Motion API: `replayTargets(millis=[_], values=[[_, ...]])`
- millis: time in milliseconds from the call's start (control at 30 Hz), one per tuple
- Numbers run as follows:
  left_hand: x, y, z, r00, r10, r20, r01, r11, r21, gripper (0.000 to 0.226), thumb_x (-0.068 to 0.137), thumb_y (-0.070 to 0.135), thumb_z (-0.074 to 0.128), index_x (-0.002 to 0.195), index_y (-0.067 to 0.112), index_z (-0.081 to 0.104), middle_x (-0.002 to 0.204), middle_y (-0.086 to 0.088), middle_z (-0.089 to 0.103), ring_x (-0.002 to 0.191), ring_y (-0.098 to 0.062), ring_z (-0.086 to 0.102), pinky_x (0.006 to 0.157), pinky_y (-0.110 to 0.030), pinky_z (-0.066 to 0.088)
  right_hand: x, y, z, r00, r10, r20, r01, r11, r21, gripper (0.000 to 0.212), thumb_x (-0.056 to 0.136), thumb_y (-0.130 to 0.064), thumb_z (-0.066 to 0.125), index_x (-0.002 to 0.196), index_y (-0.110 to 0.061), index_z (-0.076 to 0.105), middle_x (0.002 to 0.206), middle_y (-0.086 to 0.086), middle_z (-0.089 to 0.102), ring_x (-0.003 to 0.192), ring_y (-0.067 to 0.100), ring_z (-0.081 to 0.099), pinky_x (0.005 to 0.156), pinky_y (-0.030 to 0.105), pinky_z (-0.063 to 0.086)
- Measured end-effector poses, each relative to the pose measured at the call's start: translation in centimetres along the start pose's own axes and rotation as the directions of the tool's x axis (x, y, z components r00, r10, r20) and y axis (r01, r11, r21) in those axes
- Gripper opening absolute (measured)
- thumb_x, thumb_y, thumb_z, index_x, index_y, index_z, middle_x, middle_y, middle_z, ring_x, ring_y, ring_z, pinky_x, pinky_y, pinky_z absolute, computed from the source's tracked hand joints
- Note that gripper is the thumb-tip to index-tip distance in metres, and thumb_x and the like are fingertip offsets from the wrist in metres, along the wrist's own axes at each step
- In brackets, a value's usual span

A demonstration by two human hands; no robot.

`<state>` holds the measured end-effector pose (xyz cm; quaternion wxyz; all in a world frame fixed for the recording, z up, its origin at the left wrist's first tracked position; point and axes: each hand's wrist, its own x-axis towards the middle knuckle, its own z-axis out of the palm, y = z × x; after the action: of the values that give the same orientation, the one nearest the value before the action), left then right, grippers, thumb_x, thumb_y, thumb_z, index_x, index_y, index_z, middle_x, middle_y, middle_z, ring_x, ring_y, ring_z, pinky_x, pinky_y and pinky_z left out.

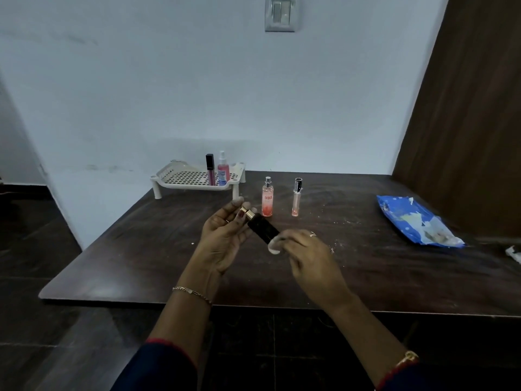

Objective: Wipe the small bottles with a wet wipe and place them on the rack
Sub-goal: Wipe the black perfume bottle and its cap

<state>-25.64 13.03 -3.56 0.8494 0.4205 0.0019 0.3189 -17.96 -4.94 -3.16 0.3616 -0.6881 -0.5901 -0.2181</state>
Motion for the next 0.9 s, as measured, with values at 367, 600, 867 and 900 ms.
replayTargets(millis=[367,600,867,900], values=[[0.7,-0.3,2.5,0.998,-0.062,-0.027,0.064,0.996,0.065,0.022,0.086,-0.005,0.052,0.100,0.011,0.057,0.092,-0.005,0.068,0.092,-0.020,0.067,0.084,-0.038,0.056,3.6,-0.2,-0.2,0.999,0.015,-0.046,-0.021,0.991,-0.131,0.024,0.077,0.001,0.067,0.094,-0.016,0.071,0.092,-0.002,0.065,0.080,0.013,0.062,0.064,0.025,0.051],[0.6,1.3,2.4,0.993,-0.026,-0.111,0.038,0.994,0.102,0.026,0.089,-0.007,0.047,0.091,0.016,0.059,0.085,-0.002,0.068,0.090,-0.017,0.068,0.079,-0.036,0.056,-0.2,1.5,0.0,1.000,0.007,0.012,-0.004,0.972,-0.236,0.036,0.067,0.012,0.070,0.095,-0.012,0.069,0.097,-0.001,0.066,0.082,0.017,0.063,0.062,0.025,0.050],[0.6,1.0,3.5,0.995,0.014,-0.100,-0.014,1.000,-0.003,0.025,0.089,-0.004,0.048,0.102,0.013,0.060,0.092,-0.003,0.069,0.096,-0.019,0.066,0.084,-0.039,0.056,0.8,-1.0,2.5,0.589,0.807,0.042,-0.555,0.365,0.747,0.013,0.085,0.000,0.062,0.087,-0.012,0.066,0.082,0.005,0.067,0.072,0.008,0.057,0.068,0.023,0.049],[0.5,0.9,3.7,0.995,0.029,-0.096,-0.029,1.000,-0.002,0.025,0.090,-0.002,0.048,0.105,0.012,0.061,0.096,-0.003,0.070,0.099,-0.019,0.065,0.085,-0.038,0.056,1.0,-1.2,2.7,0.578,0.814,0.051,-0.546,0.339,0.766,0.012,0.085,0.001,0.062,0.088,-0.009,0.066,0.081,0.006,0.066,0.071,0.009,0.057,0.067,0.023,0.048]])
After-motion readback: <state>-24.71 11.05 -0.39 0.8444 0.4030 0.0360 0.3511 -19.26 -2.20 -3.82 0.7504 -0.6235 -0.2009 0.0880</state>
